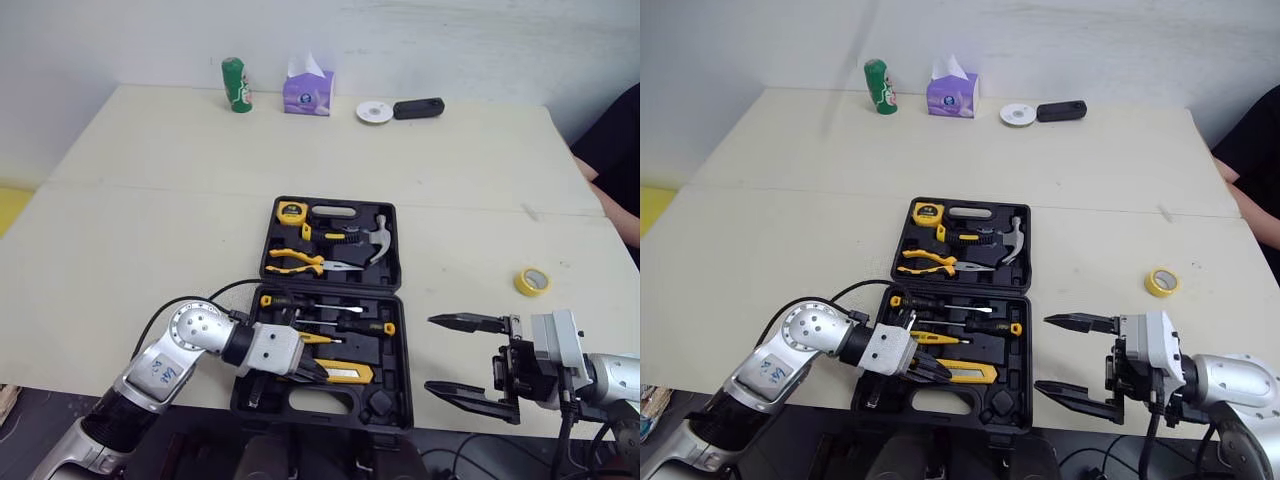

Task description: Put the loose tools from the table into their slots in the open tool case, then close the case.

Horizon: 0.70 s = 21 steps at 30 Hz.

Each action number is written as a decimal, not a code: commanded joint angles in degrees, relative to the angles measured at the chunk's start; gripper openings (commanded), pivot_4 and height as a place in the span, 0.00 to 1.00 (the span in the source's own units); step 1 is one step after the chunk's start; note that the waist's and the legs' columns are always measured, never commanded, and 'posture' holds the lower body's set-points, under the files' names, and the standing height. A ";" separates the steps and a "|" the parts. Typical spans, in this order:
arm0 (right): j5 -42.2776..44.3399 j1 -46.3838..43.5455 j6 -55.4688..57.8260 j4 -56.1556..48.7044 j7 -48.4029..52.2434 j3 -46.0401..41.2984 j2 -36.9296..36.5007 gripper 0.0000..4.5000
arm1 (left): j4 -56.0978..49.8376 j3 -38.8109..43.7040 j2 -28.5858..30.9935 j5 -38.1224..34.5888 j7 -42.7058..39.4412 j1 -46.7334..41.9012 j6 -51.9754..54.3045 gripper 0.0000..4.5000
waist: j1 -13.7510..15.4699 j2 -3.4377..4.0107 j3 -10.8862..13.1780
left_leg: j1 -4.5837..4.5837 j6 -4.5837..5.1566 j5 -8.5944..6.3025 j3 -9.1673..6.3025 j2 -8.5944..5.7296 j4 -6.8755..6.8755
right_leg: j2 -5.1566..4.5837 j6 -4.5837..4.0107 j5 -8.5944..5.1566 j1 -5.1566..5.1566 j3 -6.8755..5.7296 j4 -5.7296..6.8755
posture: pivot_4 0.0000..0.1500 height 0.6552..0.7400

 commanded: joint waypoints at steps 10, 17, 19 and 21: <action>-0.54 0.62 -2.77 0.95 -0.79 -1.88 0.84 1.00 | 5.11 -1.38 -0.13 3.06 4.37 2.86 4.57 0.01 | 0.03 0.28 -0.75 | 0.32 0.18 -0.17 -0.02 0.00 -0.08 | -0.04 0.00 0.00 0.29 0.02 -0.10 | 1.00 1.00; -1.75 1.09 -5.22 4.38 -0.68 -3.33 1.60 1.00 | 4.81 2.41 -1.42 -0.48 4.29 2.81 1.17 0.01 | -0.03 0.28 -0.74 | 0.84 0.21 -0.31 -0.07 0.03 -0.44 | -0.04 -0.02 -0.02 0.76 0.00 -0.40 | 1.00 1.00; -2.27 1.30 -6.27 5.57 -0.66 -3.83 1.90 1.00 | 3.54 3.29 -1.28 -1.26 3.72 2.65 -0.85 0.01 | 0.00 0.29 -0.72 | 0.82 0.21 -0.31 -0.06 0.03 -0.45 | -0.03 -0.02 -0.02 0.75 0.00 -0.41 | 1.00 1.00; -2.73 1.54 -7.46 6.86 -1.63 -5.21 2.63 1.00 | 1.02 5.40 -1.03 -3.37 3.78 2.29 -1.01 0.01 | -0.02 0.29 -0.65 | 0.80 0.20 -0.30 -0.06 0.03 -0.45 | -0.04 -0.02 -0.02 0.73 0.00 -0.41 | 1.00 1.00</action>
